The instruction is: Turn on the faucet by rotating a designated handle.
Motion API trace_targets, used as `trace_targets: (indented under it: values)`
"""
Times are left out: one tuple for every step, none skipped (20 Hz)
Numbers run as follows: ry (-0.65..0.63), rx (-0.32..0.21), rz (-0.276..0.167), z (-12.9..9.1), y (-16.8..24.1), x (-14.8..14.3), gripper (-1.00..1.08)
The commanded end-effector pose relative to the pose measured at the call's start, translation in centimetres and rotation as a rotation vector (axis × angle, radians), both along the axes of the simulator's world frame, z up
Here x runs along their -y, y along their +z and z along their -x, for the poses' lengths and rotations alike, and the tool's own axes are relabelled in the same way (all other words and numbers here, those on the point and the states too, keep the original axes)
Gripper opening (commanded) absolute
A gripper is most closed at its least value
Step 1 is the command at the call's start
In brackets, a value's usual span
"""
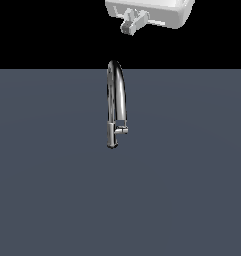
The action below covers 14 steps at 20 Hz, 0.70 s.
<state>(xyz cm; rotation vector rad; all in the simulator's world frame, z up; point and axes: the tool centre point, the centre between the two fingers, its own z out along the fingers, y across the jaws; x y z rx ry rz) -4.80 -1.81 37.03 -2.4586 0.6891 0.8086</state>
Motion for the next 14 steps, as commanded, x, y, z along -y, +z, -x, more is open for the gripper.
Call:
trace_targets:
  values:
    - [-0.033, -0.039, -0.036, -1.2, -1.2, 0.1, -1.0]
    - [-0.046, -0.055, -0.05, -1.6, -1.6, 0.2, -1.0]
    - [-0.06, -0.071, -0.064, -2.1, -2.1, 0.2, -1.0]
    - [-0.073, -0.087, -0.078, -2.5, -2.6, 0.3, -1.0]
    - [-0.087, -0.103, -0.093, -3.0, -3.2, 0.3, -1.0]
    - [-0.101, -0.119, -0.107, -3.4, -3.7, 0.4, -1.0]
    - [-0.114, -0.135, -0.122, -3.8, -4.2, 0.4, -1.0]
    - [-0.128, -0.152, -0.137, -4.2, -4.8, 0.5, -1.0]
    - [-0.142, -0.168, -0.152, -4.7, -5.3, 0.5, -1.0]
    - [-0.157, -0.185, -0.167, -5.1, -5.9, 0.6, -1.0]
    - [-0.171, -0.202, -0.182, -5.5, -6.5, 0.6, -1.0]
    - [-0.185, -0.219, -0.198, -5.8, -7.1, 0.7, -1.0]
    - [-0.2, -0.236, -0.213, -6.2, -7.7, 0.7, -1.0]
    - [-0.215, -0.254, -0.229, -6.6, -8.3, 0.7, -1.0]
